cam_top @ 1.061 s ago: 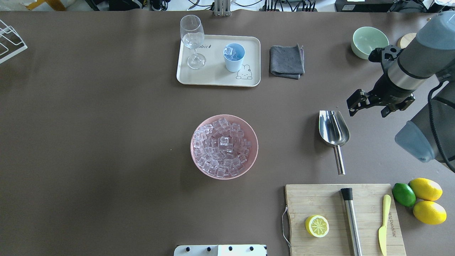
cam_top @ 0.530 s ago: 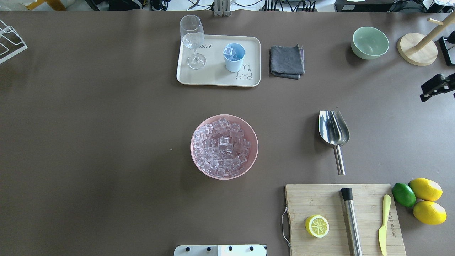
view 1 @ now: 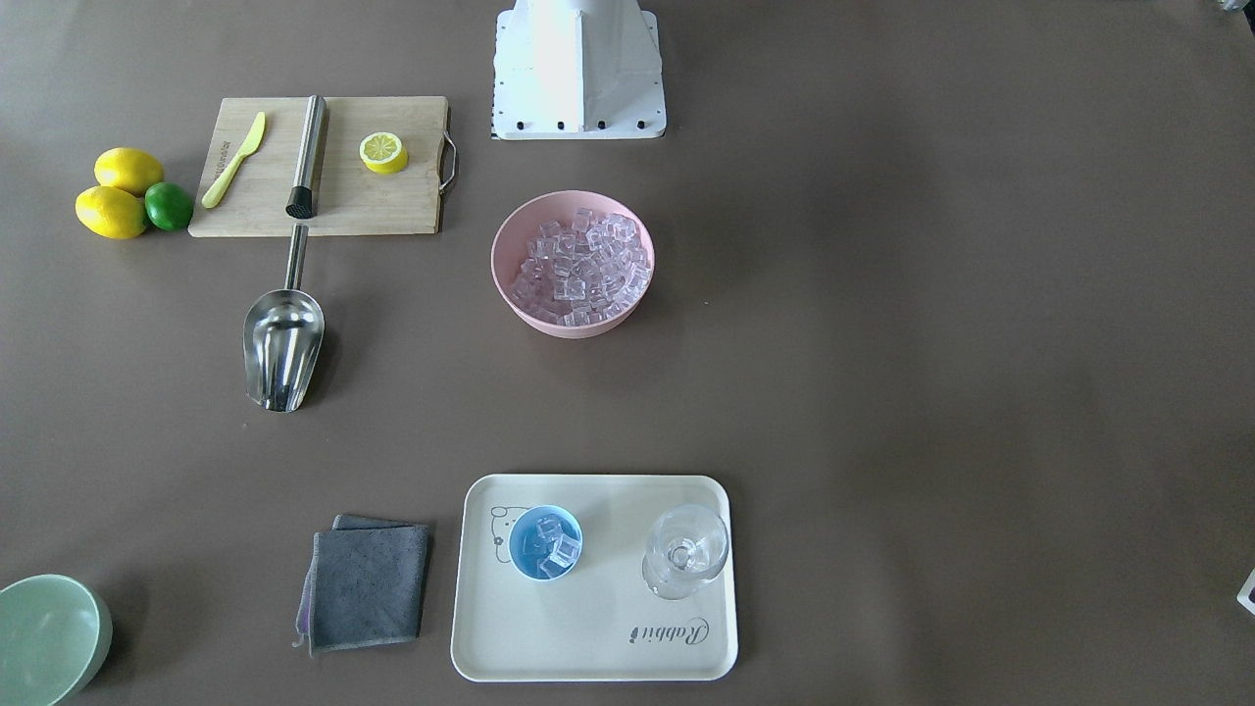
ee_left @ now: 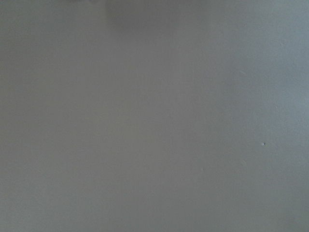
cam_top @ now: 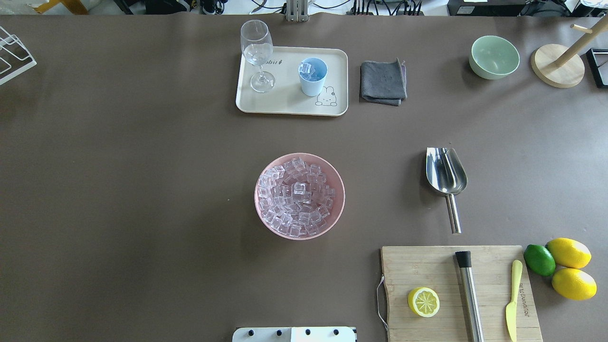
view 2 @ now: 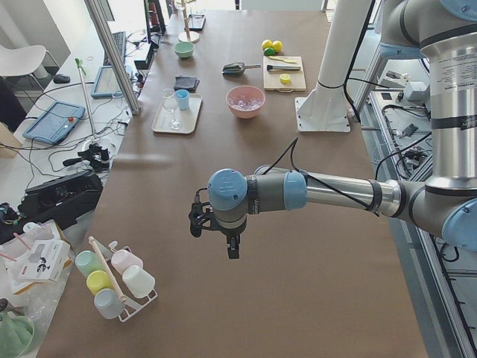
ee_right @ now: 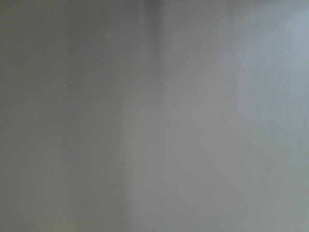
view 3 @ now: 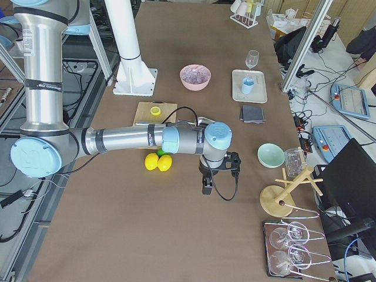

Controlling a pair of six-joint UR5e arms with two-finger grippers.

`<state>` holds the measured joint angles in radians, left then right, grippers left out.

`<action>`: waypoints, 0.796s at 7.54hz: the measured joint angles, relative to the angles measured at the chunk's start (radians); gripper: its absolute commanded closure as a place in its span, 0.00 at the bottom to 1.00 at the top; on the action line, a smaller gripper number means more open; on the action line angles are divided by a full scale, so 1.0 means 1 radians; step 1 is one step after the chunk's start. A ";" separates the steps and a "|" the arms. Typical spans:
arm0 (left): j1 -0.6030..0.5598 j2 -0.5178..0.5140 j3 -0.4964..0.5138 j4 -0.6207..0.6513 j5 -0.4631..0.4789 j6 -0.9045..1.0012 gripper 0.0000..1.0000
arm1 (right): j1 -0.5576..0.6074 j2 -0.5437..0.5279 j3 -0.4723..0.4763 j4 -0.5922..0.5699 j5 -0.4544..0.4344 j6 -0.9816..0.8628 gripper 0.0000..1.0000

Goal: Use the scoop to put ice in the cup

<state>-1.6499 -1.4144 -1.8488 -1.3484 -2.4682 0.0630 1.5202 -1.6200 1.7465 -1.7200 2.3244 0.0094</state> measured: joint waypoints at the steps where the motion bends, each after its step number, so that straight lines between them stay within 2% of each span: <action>1: 0.000 0.000 -0.002 0.000 0.000 0.000 0.02 | 0.030 -0.019 -0.010 0.000 -0.001 -0.052 0.00; 6: 0.002 0.000 -0.003 0.000 0.000 0.000 0.02 | 0.069 -0.036 -0.026 0.010 -0.020 -0.142 0.00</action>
<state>-1.6476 -1.4148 -1.8515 -1.3484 -2.4682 0.0629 1.5890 -1.6560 1.7201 -1.7103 2.3046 -0.1327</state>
